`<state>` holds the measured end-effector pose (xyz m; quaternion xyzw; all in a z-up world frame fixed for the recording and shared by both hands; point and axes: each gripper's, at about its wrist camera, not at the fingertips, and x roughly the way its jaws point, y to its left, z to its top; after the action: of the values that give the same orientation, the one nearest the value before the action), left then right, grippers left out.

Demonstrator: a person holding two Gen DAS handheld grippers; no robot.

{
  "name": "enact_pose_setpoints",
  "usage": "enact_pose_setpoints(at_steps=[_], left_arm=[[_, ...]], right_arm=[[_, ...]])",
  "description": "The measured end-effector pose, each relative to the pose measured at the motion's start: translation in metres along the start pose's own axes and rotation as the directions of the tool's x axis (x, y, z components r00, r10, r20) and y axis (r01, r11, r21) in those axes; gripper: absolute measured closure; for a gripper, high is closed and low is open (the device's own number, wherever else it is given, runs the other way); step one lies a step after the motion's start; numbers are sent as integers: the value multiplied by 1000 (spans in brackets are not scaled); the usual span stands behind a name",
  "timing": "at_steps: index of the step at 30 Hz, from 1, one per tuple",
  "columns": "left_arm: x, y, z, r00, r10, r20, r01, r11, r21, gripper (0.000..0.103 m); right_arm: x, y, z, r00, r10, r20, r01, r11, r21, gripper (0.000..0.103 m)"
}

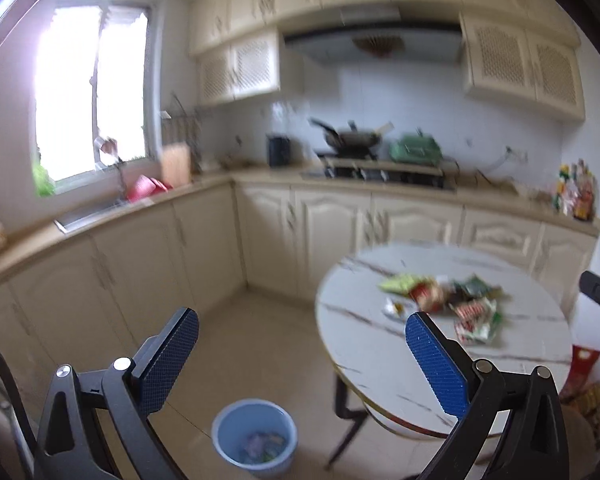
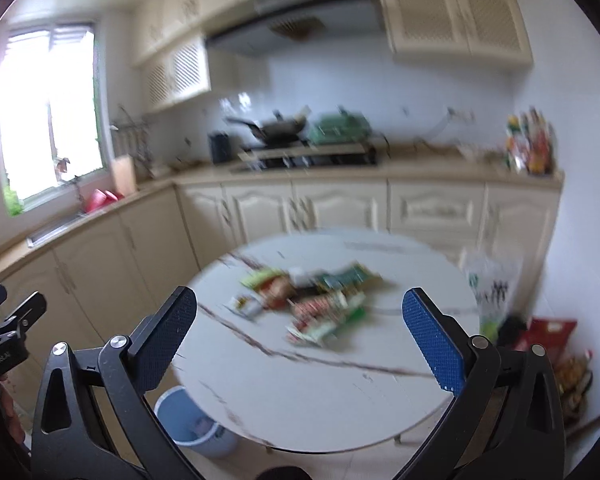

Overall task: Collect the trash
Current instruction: 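Move both tools back toward the table, then grasp the white snack packet with the left gripper while the right gripper grasps a red-white packet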

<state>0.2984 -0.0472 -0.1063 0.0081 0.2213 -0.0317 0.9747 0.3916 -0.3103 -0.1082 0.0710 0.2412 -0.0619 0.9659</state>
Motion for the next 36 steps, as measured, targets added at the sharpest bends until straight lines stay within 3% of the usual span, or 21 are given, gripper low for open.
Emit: enact_pose_setpoints(at_steps=[5, 10, 14, 22, 30, 33, 35, 36], left_arm=[[73, -35, 15, 988, -88, -127, 91, 996, 20, 1], [165, -68, 45, 950, -161, -269, 174, 985, 24, 1], [221, -91, 56, 920, -197, -338, 217, 976, 22, 1], [318, -116, 67, 892, -146, -428, 205, 974, 96, 1], [366, -114, 61, 870, -163, -466, 231, 969, 92, 6], [365, -116, 62, 871, -176, -458, 247, 964, 99, 15], [361, -116, 62, 873, -197, -445, 271, 957, 107, 33], [359, -117, 62, 874, -209, -439, 283, 953, 111, 47]], right_arm=[[60, -39, -20, 989, -58, -134, 65, 997, 44, 0], [112, -67, -34, 968, -88, -236, 104, 993, 60, 0], [149, -80, -40, 951, -96, -294, 120, 990, 67, 0], [198, -98, -37, 937, -101, -335, 132, 989, 71, 0], [226, -100, -34, 925, -99, -366, 133, 989, 68, 0], [233, -91, -38, 921, -65, -383, 102, 992, 78, 0], [237, -86, -41, 917, -56, -395, 93, 993, 74, 0], [238, -83, -42, 916, -53, -397, 88, 994, 71, 0]])
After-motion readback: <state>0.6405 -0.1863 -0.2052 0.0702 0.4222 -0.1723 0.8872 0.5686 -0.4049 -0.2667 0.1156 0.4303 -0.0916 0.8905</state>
